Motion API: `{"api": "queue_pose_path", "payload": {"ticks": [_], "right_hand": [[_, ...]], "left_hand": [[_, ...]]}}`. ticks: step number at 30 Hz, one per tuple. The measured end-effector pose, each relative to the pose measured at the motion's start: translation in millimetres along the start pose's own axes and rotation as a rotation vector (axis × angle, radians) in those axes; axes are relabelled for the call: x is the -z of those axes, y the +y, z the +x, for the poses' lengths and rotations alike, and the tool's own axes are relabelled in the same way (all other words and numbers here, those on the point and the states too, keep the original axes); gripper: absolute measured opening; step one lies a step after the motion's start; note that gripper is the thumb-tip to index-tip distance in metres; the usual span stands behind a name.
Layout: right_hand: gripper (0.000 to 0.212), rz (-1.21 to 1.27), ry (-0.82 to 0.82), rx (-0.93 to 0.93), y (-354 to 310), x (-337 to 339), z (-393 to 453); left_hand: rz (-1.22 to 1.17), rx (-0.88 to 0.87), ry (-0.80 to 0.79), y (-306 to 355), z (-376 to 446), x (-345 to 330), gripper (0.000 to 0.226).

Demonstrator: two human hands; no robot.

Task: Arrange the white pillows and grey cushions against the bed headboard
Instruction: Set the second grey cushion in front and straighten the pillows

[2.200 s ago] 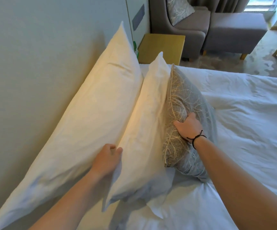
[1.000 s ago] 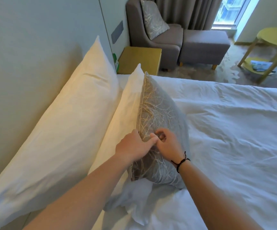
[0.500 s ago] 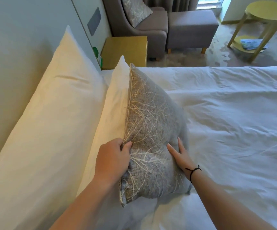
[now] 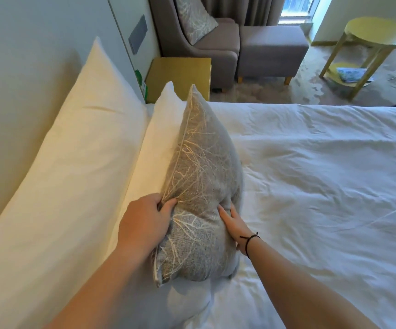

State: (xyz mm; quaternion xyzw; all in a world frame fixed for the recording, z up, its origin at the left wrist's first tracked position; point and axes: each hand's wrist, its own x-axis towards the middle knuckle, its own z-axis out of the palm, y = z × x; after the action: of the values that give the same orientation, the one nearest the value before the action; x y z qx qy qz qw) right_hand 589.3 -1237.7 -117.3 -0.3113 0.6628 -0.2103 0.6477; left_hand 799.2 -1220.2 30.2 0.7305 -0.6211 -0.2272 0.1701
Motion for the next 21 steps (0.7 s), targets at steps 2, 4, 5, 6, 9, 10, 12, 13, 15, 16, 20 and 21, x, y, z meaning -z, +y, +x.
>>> {"api": "queue_pose_path", "payload": {"ticks": [2,4,5,6,9,10,12,13,15,16,20,21], "right_hand": [[0.105,0.009,0.003,-0.027,-2,5,-6],[0.096,0.009,0.036,-0.003,-4,7,-16],[0.088,0.015,0.079,0.032,-4,6,-21],[0.080,0.031,0.130,0.079,-4,4,-26],[0.067,0.092,0.217,0.236,-12,-8,-52],[0.070,0.083,0.227,0.277,-16,-15,-63],[0.088,0.005,0.226,0.336,-28,-29,-87],[0.099,-0.059,0.215,0.356,-33,-36,-99],[0.116,-0.205,0.185,0.381,-41,-47,-120],[0.120,-0.274,0.174,0.390,-43,-53,-128],[0.127,-0.469,0.161,0.461,-44,-71,-153],[0.128,-0.506,0.153,0.470,-44,-75,-157]], "left_hand": [[0.008,0.036,0.037,3,-1,-3,0.050],[0.038,0.046,0.088,3,-8,1,0.053],[0.052,0.045,0.100,3,-15,2,0.053],[0.056,0.044,0.092,2,-24,3,0.051],[-0.002,0.068,-0.011,-2,-56,-2,0.049],[-0.017,0.082,-0.028,-5,-68,-4,0.052],[-0.050,0.103,0.016,-17,-92,-7,0.060],[-0.060,0.121,0.060,-26,-102,-6,0.064],[-0.006,0.162,0.153,-48,-121,-1,0.073],[0.073,0.178,0.181,-59,-130,3,0.074],[0.222,0.299,0.012,-96,-164,16,0.090],[0.156,0.339,-0.043,-104,-173,18,0.089]]}}
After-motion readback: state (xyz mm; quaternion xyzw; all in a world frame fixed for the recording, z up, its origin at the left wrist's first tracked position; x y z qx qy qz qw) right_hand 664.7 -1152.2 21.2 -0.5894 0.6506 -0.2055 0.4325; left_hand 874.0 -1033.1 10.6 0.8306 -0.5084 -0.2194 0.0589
